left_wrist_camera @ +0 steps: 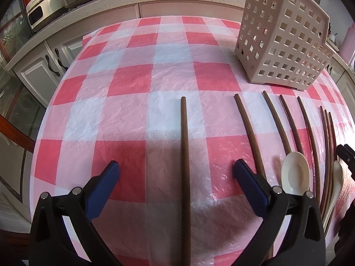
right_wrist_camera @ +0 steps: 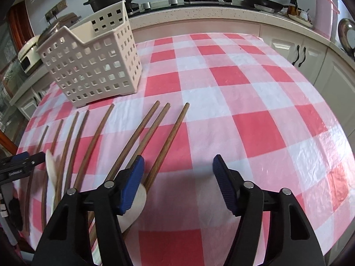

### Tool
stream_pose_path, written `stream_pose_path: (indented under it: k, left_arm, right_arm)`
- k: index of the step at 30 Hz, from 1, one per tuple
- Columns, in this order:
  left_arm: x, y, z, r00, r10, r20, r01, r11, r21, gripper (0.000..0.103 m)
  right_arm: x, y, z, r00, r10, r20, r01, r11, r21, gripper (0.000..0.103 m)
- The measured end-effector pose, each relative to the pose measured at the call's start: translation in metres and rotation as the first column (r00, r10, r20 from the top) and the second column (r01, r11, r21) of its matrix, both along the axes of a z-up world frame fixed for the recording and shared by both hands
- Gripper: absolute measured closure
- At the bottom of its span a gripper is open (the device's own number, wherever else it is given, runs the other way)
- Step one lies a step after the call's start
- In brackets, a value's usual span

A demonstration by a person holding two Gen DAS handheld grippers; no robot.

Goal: Organize utensils
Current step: 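Lower the right gripper onto a brown chopstick and close on it, then lift the brown chopstick upright with the right gripper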

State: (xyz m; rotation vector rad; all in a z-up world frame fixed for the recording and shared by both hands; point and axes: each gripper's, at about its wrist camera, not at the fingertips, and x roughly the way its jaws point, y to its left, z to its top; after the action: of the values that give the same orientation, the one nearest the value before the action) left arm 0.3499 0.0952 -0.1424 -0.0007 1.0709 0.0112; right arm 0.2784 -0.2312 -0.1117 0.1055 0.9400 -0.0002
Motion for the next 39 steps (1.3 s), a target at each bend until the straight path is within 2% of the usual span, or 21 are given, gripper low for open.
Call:
stream_pose_path:
  k: [5,9,11,15,17,20,27,32,37,39]
  left_arm:
    - [-0.004,-0.001,0.0,1.0,0.004,0.013,-0.004,1.0,0.001,0.004]
    - [-0.008,0.0,0.0,1.0,0.001,0.02,-0.001,1.0,-0.001,0.005]
    - [-0.01,0.0,0.0,1.0,-0.002,0.02,0.002,1.0,-0.001,0.007]
    - [-0.013,0.001,0.001,1.0,-0.011,0.02,0.011,1.0,-0.002,0.01]
    - [-0.015,0.0,0.003,1.0,-0.016,0.023,0.016,1.0,-0.002,0.016]
    - [-0.018,-0.003,0.005,0.999,-0.031,0.031,0.031,1.0,-0.004,0.026]
    - [-0.018,-0.013,0.01,0.998,-0.052,0.04,0.052,0.999,-0.003,0.05]
    - [-0.016,-0.009,0.013,0.998,-0.035,0.05,0.036,0.999,-0.021,0.077]
    - [-0.012,-0.002,0.013,0.998,-0.034,0.053,0.036,0.998,-0.05,0.086]
    - [-0.011,-0.003,0.013,0.998,-0.031,0.055,0.033,0.999,-0.036,0.092]
  right_arm:
    - [0.008,0.007,-0.002,1.0,0.014,-0.019,-0.016,0.997,-0.077,0.049]
    - [0.01,0.006,-0.001,0.997,0.069,-0.028,-0.071,0.993,-0.09,0.054]
    - [0.009,0.006,0.0,0.992,0.125,-0.029,-0.128,0.987,-0.098,0.065]
    - [0.01,-0.001,0.002,0.974,0.222,-0.033,-0.224,0.969,-0.106,0.076]
    - [0.01,0.001,0.002,0.963,0.268,-0.029,-0.27,0.955,-0.12,0.081]
    - [0.009,0.004,0.0,0.941,0.338,-0.018,-0.337,0.928,-0.157,0.083]
    - [0.018,0.013,0.001,0.914,0.404,-0.021,-0.403,0.903,-0.148,0.088]
    - [0.024,0.013,0.001,0.917,0.397,-0.035,-0.398,0.911,-0.111,0.088]
    - [0.02,0.023,0.002,0.931,0.357,-0.077,-0.365,0.915,-0.173,0.088]
    - [0.022,0.021,0.002,0.939,0.331,-0.093,-0.342,0.927,-0.153,0.088]
